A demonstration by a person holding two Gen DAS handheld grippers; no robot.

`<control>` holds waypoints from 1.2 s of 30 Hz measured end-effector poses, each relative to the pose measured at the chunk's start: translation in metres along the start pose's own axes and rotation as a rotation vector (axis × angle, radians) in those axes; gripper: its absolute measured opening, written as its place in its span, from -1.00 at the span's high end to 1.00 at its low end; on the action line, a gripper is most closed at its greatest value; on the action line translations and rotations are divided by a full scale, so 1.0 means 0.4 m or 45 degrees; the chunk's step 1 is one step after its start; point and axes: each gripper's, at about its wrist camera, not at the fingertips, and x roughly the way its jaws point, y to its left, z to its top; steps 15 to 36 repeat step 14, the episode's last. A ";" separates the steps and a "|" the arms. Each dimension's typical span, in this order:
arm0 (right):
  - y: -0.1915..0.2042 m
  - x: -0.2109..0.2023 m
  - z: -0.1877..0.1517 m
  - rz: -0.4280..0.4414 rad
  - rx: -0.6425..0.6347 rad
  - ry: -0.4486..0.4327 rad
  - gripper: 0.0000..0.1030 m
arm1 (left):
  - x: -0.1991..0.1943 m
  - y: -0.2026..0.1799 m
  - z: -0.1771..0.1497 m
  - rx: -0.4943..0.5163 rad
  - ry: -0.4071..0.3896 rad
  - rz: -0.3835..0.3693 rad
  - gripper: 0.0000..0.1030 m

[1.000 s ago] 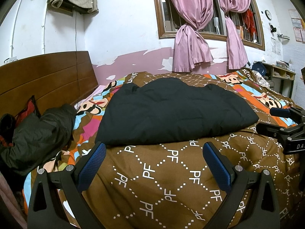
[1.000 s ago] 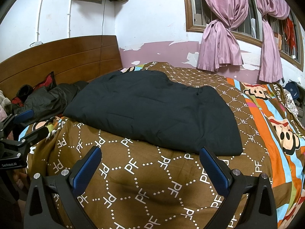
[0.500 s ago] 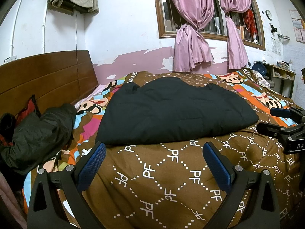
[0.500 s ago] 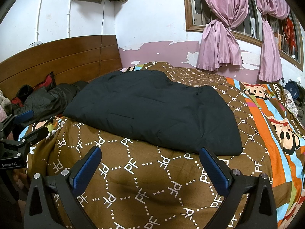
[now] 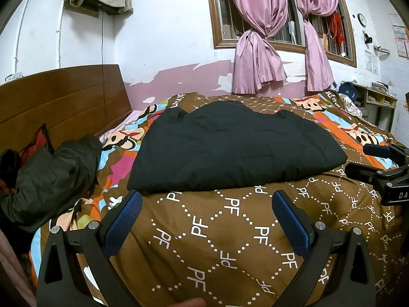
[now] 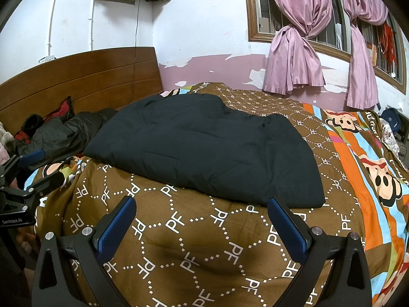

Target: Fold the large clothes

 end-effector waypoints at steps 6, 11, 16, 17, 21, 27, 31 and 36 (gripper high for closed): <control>0.000 0.000 0.001 0.000 0.001 0.001 -1.00 | 0.000 0.001 -0.003 -0.001 -0.001 0.005 -0.93; 0.000 0.000 0.001 -0.001 0.000 0.001 -1.00 | 0.002 0.003 -0.002 -0.001 0.001 0.004 -0.93; -0.004 0.000 -0.002 -0.002 0.004 0.004 -1.00 | 0.004 0.004 -0.001 -0.001 0.001 0.004 -0.93; -0.004 0.000 -0.002 -0.002 0.004 0.004 -1.00 | 0.004 0.004 -0.001 -0.001 0.001 0.004 -0.93; -0.004 0.000 -0.002 -0.002 0.004 0.004 -1.00 | 0.004 0.004 -0.001 -0.001 0.001 0.004 -0.93; -0.004 0.000 -0.002 -0.002 0.004 0.004 -1.00 | 0.004 0.004 -0.001 -0.001 0.001 0.004 -0.93; -0.004 0.000 -0.002 -0.002 0.004 0.004 -1.00 | 0.004 0.004 -0.001 -0.001 0.001 0.004 -0.93; -0.004 0.000 -0.002 -0.002 0.004 0.004 -1.00 | 0.004 0.004 -0.001 -0.001 0.001 0.004 -0.93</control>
